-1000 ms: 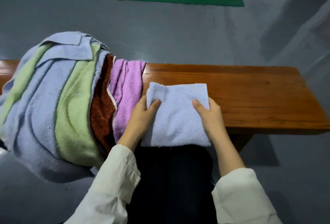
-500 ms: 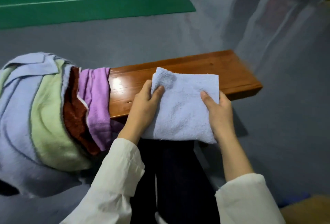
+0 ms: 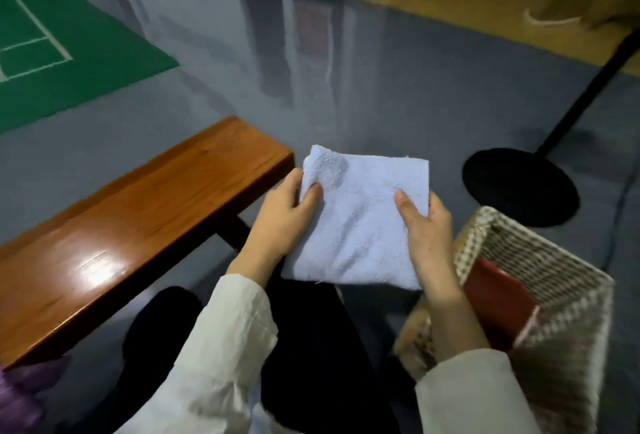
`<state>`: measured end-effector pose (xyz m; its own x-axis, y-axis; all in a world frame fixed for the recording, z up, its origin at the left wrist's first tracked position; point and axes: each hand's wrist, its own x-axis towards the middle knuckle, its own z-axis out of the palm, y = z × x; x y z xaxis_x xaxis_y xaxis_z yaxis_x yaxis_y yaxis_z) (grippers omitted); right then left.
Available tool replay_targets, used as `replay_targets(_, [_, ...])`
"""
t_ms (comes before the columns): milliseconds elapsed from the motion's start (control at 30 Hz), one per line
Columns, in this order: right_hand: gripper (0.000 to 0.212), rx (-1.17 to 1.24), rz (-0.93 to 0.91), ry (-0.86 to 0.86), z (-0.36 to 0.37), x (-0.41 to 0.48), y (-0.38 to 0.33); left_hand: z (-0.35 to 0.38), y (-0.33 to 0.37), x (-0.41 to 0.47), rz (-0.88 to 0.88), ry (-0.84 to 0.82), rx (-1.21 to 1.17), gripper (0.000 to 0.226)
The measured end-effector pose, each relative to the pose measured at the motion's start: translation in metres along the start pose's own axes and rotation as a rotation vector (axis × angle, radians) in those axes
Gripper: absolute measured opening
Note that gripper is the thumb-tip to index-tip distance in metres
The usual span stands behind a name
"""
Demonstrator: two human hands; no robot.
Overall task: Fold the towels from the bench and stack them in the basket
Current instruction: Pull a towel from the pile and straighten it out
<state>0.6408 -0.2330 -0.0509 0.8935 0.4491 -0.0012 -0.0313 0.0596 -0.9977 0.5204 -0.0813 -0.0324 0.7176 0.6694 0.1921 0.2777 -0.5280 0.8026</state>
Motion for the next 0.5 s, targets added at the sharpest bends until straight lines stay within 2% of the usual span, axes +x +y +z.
replay_targets(167, [0.019, -0.032, 0.030, 0.289, -0.095, 0.003, 0.016, 0.092, 0.039, 0.015, 0.049, -0.245, -0.055, 0.026])
replay_targets(300, [0.029, -0.178, 0.073, 0.450, -0.164, -0.003, 0.035, 0.164, 0.063, 0.015, 0.060, -0.441, -0.049, 0.026])
replay_targets(367, [0.033, -0.163, 0.121, 0.533, -0.191, -0.007, 0.046, 0.196, 0.070, 0.014, 0.061, -0.507, -0.032, 0.025])
replay_targets(500, [0.022, -0.130, 0.219, 0.617, -0.232, -0.005, 0.070, 0.255, 0.078, 0.012, 0.062, -0.592, 0.018, 0.029])
